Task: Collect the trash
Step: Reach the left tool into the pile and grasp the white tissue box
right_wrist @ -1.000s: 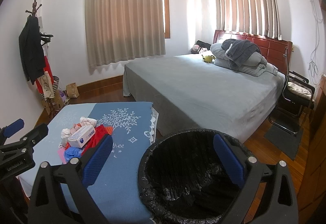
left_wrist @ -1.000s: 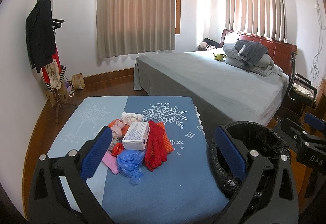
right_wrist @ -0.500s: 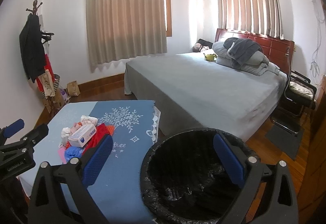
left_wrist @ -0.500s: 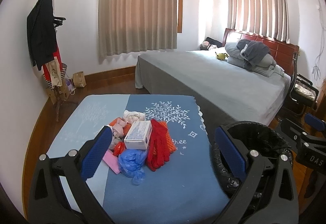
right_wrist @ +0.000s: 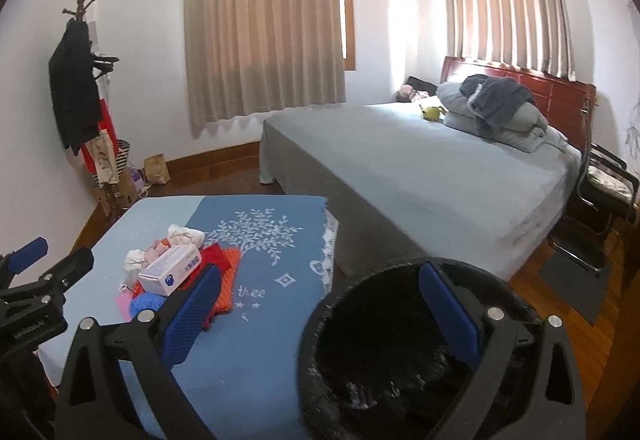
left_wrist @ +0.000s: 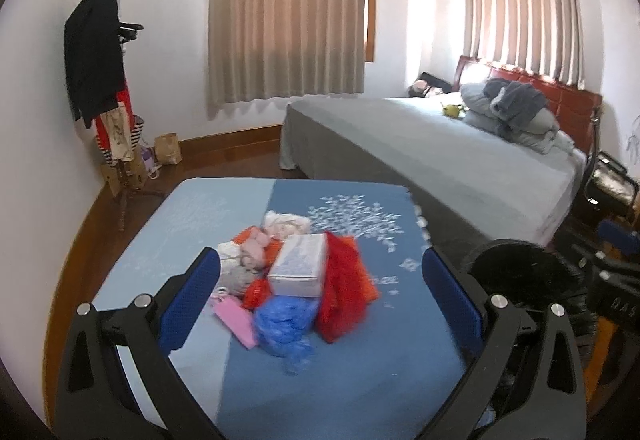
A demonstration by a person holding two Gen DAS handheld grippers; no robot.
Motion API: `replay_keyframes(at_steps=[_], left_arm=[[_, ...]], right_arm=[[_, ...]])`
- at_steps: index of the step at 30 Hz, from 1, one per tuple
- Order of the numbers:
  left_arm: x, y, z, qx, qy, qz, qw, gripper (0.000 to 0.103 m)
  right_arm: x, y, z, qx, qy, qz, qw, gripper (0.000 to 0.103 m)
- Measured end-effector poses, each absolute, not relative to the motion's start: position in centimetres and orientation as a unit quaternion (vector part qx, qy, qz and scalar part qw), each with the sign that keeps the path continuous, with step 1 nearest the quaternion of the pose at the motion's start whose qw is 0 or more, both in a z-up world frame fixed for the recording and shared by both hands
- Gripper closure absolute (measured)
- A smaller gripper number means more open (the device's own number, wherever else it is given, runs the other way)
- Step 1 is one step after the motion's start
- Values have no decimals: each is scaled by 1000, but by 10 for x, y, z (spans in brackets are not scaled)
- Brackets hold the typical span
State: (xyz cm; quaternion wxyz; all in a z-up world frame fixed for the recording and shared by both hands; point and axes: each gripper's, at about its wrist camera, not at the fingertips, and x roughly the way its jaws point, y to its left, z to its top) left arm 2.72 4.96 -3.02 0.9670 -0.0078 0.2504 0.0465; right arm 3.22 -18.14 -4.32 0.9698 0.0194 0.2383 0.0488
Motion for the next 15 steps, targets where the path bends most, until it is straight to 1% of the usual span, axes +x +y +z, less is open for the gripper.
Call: replay_keyframes(at_steps=[5,9,15], left_arm=[[46,64,-55,15,257,65,964,5],[66,74,-73,14,261,66,963,6],[105,81,-103,8,277,56,959,13]], right_arm=[[58,-164,-59,21,243,70,967,6],[79,-154,-73,25,248,78,965,6],[112,-141,-93,30,265,76,961,6]])
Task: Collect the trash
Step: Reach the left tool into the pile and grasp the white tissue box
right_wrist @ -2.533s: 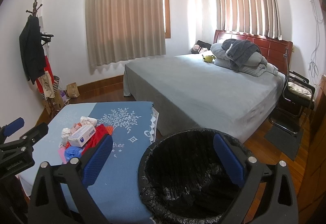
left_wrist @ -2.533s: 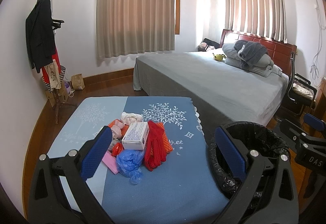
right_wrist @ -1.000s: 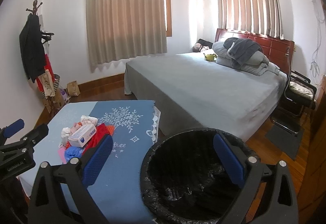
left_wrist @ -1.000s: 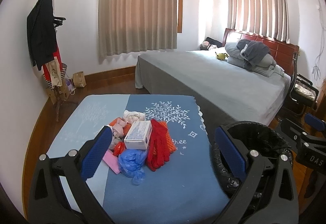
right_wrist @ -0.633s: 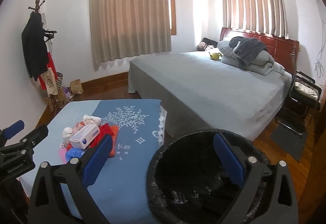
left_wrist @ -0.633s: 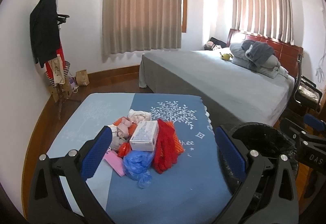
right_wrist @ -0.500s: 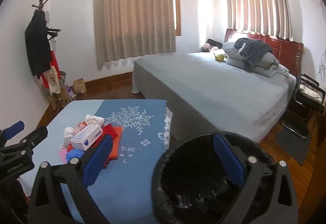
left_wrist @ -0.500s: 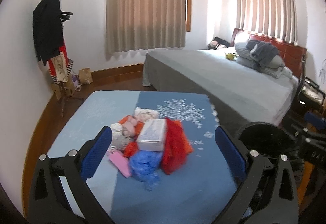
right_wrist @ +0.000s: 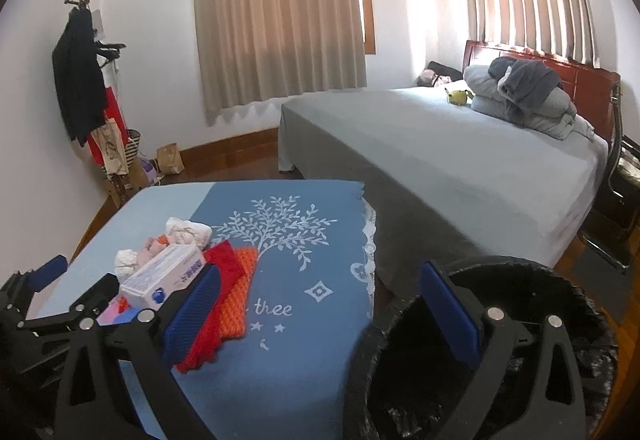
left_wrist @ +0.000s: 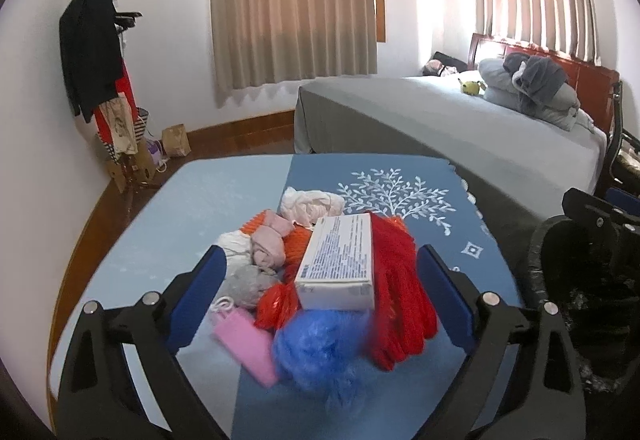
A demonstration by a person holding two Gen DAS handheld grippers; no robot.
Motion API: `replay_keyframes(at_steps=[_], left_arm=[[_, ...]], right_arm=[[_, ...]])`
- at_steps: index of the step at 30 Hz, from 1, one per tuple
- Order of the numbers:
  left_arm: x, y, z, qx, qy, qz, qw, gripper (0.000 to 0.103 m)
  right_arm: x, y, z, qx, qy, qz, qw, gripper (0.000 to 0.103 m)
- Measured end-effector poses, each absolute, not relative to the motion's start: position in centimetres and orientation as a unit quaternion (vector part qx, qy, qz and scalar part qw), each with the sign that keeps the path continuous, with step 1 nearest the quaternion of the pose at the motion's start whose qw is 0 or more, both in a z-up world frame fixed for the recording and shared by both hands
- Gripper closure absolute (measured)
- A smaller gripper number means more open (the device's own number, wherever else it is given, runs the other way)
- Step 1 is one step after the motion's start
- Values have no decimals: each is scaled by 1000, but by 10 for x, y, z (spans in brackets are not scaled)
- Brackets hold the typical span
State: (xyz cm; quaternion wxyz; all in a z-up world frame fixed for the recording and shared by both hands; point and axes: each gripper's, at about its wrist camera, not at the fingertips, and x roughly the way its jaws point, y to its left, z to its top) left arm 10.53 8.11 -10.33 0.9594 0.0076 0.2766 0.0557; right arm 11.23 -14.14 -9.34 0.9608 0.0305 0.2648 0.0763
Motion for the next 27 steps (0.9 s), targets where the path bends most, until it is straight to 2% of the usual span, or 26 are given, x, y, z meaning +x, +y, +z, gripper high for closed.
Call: replay_keyframes(at_steps=[2,18,19,20,22,27], left_arm=[[118,83,-113,4,286,51,957,20],[172,86,-160,-2,351,21,936,20],[174,85,-162,-1,354,19,935,23],[175,85,-163,-1,355,16,935,33],[177,84,-165,-3,359,10,933,45],[171,87,-160,-19,345,7,939,49]], right_arm=[[122,-139,-100,31,272,73,959,6],[160,-128,-124,23,297,65,952,6],[160,-127,-125,23,297,65,952,6],[160,-127,-126,21,298,66,952,6],[161,-125,-128,19,301,66,951,6],[163,-120,-132,16,308,72,949,6]])
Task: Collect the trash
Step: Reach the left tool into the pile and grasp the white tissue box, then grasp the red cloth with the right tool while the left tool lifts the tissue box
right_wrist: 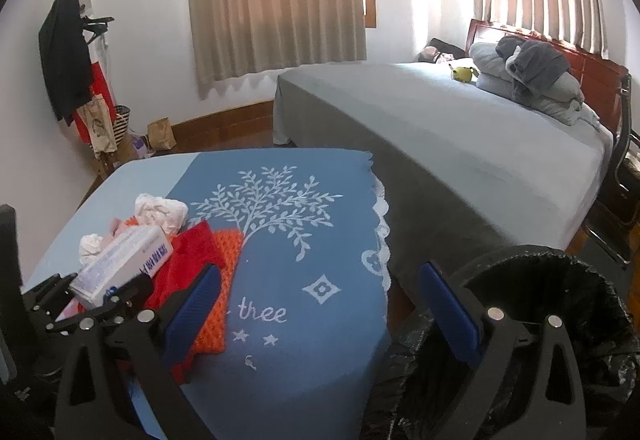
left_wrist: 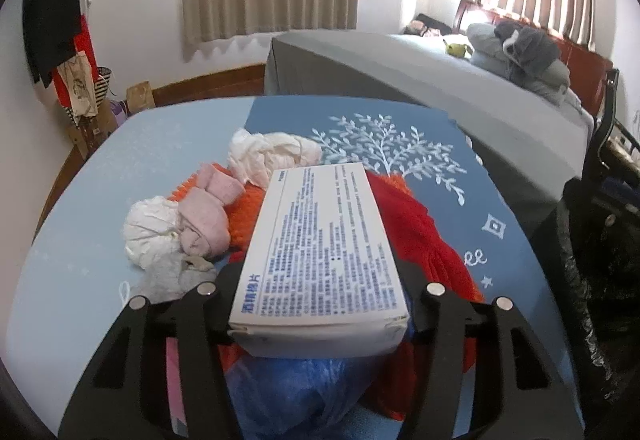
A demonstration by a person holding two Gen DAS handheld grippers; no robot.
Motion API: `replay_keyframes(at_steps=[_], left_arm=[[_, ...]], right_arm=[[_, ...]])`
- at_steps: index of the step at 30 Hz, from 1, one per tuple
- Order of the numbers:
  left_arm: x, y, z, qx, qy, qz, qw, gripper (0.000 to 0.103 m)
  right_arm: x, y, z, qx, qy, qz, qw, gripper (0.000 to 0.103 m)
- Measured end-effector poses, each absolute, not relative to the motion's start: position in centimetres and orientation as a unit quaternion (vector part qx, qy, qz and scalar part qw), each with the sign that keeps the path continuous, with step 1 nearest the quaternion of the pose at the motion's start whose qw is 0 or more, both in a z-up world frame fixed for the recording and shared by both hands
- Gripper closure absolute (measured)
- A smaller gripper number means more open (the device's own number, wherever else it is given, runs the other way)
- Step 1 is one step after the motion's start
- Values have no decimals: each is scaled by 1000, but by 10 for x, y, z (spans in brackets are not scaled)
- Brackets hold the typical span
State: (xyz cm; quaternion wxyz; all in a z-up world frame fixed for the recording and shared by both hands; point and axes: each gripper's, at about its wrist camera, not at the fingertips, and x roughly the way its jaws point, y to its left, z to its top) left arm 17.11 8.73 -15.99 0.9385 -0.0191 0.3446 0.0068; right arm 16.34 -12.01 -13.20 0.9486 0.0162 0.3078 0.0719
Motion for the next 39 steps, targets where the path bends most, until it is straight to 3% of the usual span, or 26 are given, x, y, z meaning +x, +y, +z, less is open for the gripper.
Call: replay_keyframes(at_steps=[3,18,23,25,27,39], left_arm=[[163,91,-148,-27,324,9,946,49],[133,145,-125,-24,304,83,949,49],[133,151,-127,-27,306,89,947,49],[132,154,-128,-31,306,89,947,49],[132,154,-128,-31,306,89,947,49],[123,140,-112,-28,287,76,954,49]], right_arm=[[164,-115,-133,18,309,82,947,6],[182,-34,-162,-5,342,165,925,34],[191,-19,-178,-12,367,185,912,60],[191,-17,-181,-15,371,194,908,83],[191,-17,-181,-12,373,211,904,91],[170,-43,-124,6,311,235,921,93]])
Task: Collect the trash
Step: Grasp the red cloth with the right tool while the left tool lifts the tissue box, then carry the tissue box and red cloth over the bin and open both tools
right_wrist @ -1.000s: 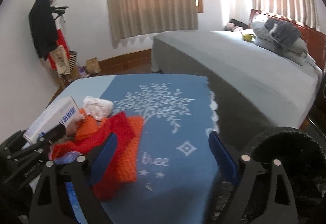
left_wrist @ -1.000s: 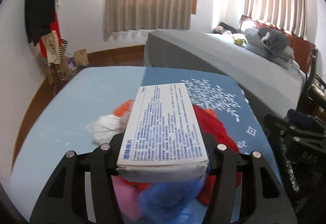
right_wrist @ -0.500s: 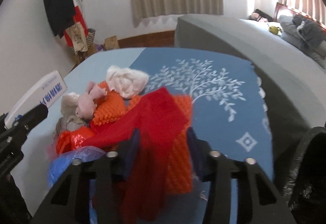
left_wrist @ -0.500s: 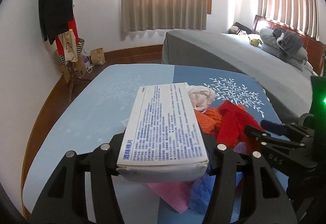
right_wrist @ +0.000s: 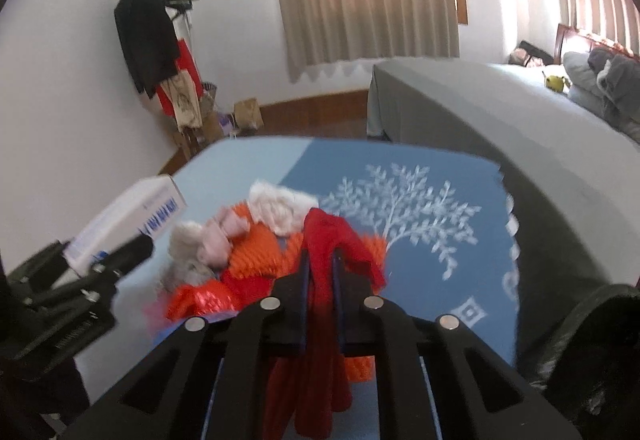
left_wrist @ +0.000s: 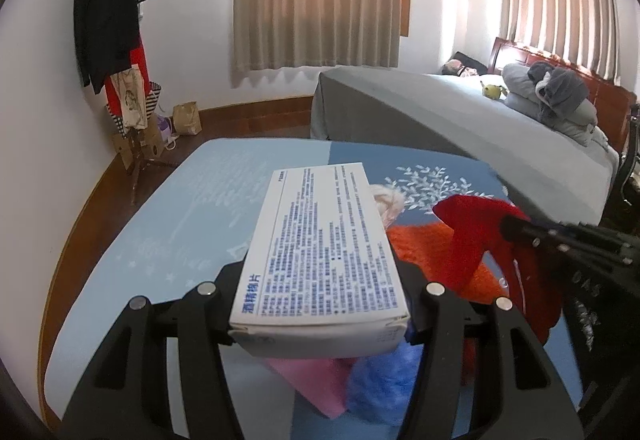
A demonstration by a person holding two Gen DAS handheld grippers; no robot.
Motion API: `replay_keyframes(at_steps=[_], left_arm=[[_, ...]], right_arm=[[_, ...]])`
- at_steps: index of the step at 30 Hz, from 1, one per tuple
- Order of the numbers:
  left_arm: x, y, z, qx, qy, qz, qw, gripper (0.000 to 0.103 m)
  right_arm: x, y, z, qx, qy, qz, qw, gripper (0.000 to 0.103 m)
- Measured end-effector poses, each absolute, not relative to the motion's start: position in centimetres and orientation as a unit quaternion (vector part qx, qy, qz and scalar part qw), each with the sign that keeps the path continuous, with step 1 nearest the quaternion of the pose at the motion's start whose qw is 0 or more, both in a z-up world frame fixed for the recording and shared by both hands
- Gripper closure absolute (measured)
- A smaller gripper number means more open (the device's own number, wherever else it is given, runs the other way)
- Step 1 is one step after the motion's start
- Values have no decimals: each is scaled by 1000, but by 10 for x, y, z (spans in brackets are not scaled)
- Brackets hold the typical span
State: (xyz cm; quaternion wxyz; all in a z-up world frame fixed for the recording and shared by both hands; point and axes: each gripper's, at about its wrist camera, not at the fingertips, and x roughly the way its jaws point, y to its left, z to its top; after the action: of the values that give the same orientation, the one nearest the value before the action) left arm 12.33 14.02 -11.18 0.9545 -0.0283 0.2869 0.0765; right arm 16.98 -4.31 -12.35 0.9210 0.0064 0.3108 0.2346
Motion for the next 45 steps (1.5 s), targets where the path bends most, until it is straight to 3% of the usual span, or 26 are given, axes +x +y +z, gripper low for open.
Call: replay_keyframes(at_steps=[15,35,39,42,44,45], left_arm=[[119,51,-82,-11,264,-6,964,49],[124,-125,-109,22,278,-195,940,49],[127,-149,-120,25,290,-230,929,47],[126,-158,-125,24,296,-248,922,34],[126,-159,-126,23,295,-252,921,30],[126,-159,-126,24,295,-253,921,29]], right_arm=[[133,-140,-70,51,262,174,948,93],[81,-302,-115,75,312,-22,947,92],[72,-325,-126,80,323,-45,942,87],[65,-335,-129,84,327,-59,939,71],[62,-343,-130,88,325,-68,939,66],[62,-343,-129,89,324,-71,939,58]])
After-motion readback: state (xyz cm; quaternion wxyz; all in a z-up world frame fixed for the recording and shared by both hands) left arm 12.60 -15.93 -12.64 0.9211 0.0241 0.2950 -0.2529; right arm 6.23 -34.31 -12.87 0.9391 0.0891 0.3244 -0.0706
